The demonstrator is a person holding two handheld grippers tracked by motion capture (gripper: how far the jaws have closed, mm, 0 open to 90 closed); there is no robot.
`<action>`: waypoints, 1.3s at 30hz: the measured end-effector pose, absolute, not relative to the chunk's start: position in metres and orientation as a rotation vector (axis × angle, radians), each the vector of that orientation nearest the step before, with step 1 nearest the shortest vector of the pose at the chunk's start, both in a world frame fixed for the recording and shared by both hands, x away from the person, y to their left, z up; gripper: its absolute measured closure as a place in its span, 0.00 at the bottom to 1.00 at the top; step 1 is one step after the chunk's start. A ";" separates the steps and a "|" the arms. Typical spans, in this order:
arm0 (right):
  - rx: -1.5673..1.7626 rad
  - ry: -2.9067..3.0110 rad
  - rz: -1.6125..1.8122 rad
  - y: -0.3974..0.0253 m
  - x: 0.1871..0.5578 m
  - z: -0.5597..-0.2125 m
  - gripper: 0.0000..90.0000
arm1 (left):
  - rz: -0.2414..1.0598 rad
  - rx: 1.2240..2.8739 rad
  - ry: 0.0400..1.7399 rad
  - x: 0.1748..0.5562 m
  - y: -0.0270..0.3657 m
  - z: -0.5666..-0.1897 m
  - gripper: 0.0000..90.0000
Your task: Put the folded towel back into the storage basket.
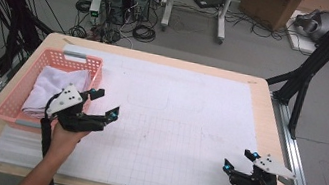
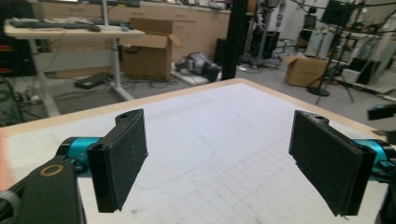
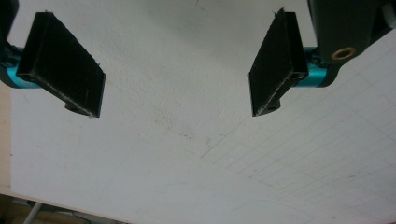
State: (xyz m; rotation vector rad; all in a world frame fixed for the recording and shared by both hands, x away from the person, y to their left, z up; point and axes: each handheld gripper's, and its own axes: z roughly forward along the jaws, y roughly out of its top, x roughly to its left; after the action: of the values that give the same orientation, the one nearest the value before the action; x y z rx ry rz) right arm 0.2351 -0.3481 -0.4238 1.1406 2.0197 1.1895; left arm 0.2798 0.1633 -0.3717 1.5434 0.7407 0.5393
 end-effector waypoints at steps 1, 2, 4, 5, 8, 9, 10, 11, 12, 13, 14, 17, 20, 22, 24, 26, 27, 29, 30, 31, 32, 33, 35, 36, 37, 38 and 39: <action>1.132 2.015 1.192 -0.349 0.235 -0.423 0.20 | 0.530 1.546 0.735 0.278 0.159 -0.375 0.22; 1.130 2.013 1.195 -0.348 0.235 -0.423 0.20 | 0.522 1.555 0.729 0.277 0.155 -0.378 0.22; 1.128 2.011 1.198 -0.347 0.235 -0.422 0.20 | 0.502 1.566 0.709 0.274 0.148 -0.384 0.22; 1.126 2.012 1.198 -0.347 0.235 -0.422 0.20 | 0.495 1.585 0.698 0.273 0.144 -0.387 0.23; 1.115 2.018 1.194 -0.346 0.234 -0.423 0.20 | 0.489 1.609 0.670 0.268 0.135 -0.393 0.23; 1.122 2.020 1.191 -0.346 0.234 -0.422 0.20 | 0.484 1.615 0.663 0.267 0.132 -0.395 0.23; 1.122 2.017 1.194 -0.346 0.234 -0.423 0.20 | 0.483 1.625 0.659 0.266 0.131 -0.397 0.24; 1.123 2.016 1.195 -0.346 0.234 -0.422 0.20 | 0.481 1.627 0.654 0.265 0.129 -0.399 0.24; 1.125 2.015 1.197 -0.346 0.233 -0.422 0.20 | 0.477 1.628 0.652 0.265 0.128 -0.401 0.24; 1.130 2.012 1.196 -0.347 0.234 -0.423 0.20 | 0.475 1.628 0.652 0.265 0.127 -0.402 0.24; 1.124 2.012 1.193 -0.347 0.234 -0.423 0.20 | 0.471 1.633 0.650 0.264 0.127 -0.404 0.24; 1.133 2.014 1.194 -0.347 0.234 -0.423 0.20 | 0.460 1.644 0.647 0.264 0.123 -0.409 0.24; 1.133 2.015 1.191 -0.347 0.233 -0.424 0.20 | 0.459 1.651 0.645 0.264 0.121 -0.412 0.24; 1.132 2.016 1.190 -0.347 0.233 -0.424 0.20 | 0.453 1.657 0.644 0.264 0.120 -0.413 0.24; 1.132 2.018 1.190 -0.346 0.234 -0.425 0.20 | 0.454 1.661 0.642 0.264 0.119 -0.415 0.24; 1.127 2.018 1.187 -0.346 0.234 -0.425 0.20 | 0.454 1.662 0.646 0.265 0.119 -0.416 0.24; 1.134 2.020 1.189 -0.346 0.234 -0.425 0.20 | 0.451 1.664 0.652 0.265 0.119 -0.417 0.24; 1.129 2.020 1.189 -0.346 0.234 -0.426 0.20 | 0.449 1.666 0.656 0.266 0.120 -0.418 0.24; 1.130 2.019 1.192 -0.346 0.234 -0.426 0.20 | 0.448 1.666 0.657 0.266 0.120 -0.418 0.24; 1.134 2.019 1.188 -0.346 0.234 -0.426 0.20 | 0.449 1.666 0.662 0.267 0.120 -0.418 0.24; 1.133 2.018 1.191 -0.346 0.234 -0.426 0.20 | 0.450 1.664 0.664 0.267 0.120 -0.419 0.24; 1.130 2.018 1.192 -0.347 0.235 -0.426 0.20 | 0.448 1.667 0.665 0.267 0.121 -0.419 0.24; 1.132 2.020 1.194 -0.346 0.235 -0.426 0.20 | 0.449 1.668 0.671 0.268 0.121 -0.420 0.24; 1.132 2.019 1.195 -0.346 0.235 -0.426 0.20 | 0.447 1.672 0.670 0.269 0.122 -0.420 0.24; 1.132 2.019 1.196 -0.346 0.235 -0.426 0.20 | 0.450 1.673 0.672 0.269 0.122 -0.421 0.24; 1.132 2.018 1.196 -0.346 0.235 -0.426 0.20 | 0.450 1.672 0.673 0.269 0.122 -0.421 0.24; 1.134 2.017 1.199 -0.345 0.235 -0.426 0.20 | 0.450 1.671 0.676 0.269 0.122 -0.421 0.24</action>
State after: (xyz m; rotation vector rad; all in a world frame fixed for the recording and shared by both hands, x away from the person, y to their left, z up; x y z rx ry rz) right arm 0.2350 -0.3454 -0.4262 1.1340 2.0166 1.1986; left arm 0.2692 0.1216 -0.4213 1.6710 0.6756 0.4496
